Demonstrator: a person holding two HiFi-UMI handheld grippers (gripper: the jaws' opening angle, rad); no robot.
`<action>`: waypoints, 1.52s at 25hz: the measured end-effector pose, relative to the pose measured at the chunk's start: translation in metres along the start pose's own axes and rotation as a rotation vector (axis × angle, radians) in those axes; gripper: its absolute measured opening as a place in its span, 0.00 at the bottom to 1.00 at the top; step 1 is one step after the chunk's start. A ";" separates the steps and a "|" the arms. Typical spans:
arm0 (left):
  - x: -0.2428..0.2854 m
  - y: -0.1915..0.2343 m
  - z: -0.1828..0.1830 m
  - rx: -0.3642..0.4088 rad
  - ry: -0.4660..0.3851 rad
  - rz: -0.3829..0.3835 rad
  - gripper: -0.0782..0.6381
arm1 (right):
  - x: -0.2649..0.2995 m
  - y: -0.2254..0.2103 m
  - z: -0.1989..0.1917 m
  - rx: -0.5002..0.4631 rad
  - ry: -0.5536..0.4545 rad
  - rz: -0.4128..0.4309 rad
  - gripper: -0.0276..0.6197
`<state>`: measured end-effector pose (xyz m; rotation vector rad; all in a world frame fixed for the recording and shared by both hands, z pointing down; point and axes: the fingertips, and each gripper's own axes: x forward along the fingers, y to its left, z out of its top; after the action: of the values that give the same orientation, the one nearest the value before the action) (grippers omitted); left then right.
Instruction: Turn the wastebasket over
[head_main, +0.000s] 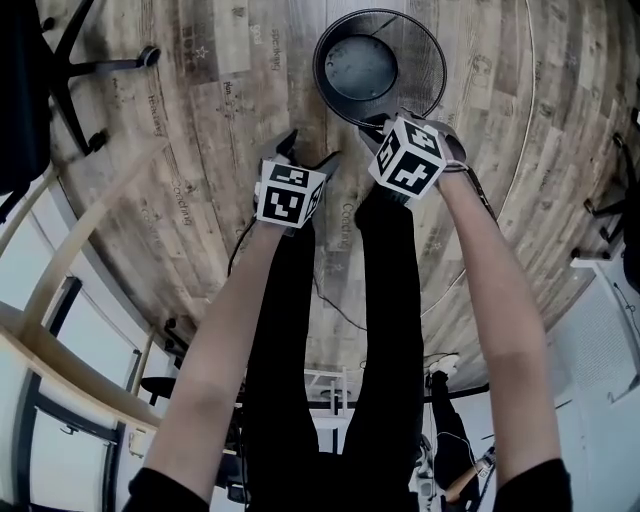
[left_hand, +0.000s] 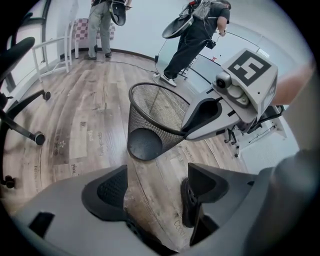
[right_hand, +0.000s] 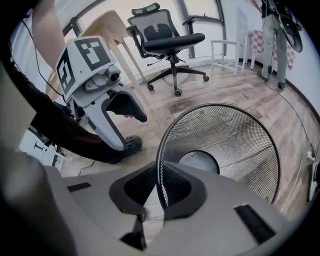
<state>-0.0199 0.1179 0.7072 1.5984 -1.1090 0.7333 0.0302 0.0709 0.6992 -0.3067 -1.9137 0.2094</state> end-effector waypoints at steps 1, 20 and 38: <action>0.001 0.000 0.000 0.002 0.002 -0.001 0.67 | 0.002 0.002 -0.001 0.003 0.001 0.002 0.13; 0.000 0.007 -0.003 0.036 0.026 0.008 0.67 | 0.018 0.018 -0.010 -0.001 0.021 0.010 0.14; -0.064 -0.004 0.029 0.083 0.018 0.055 0.67 | -0.074 0.029 0.001 0.078 -0.051 -0.042 0.14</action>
<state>-0.0432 0.1098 0.6413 1.6331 -1.1262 0.8374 0.0576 0.0756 0.6249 -0.2098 -1.9551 0.2656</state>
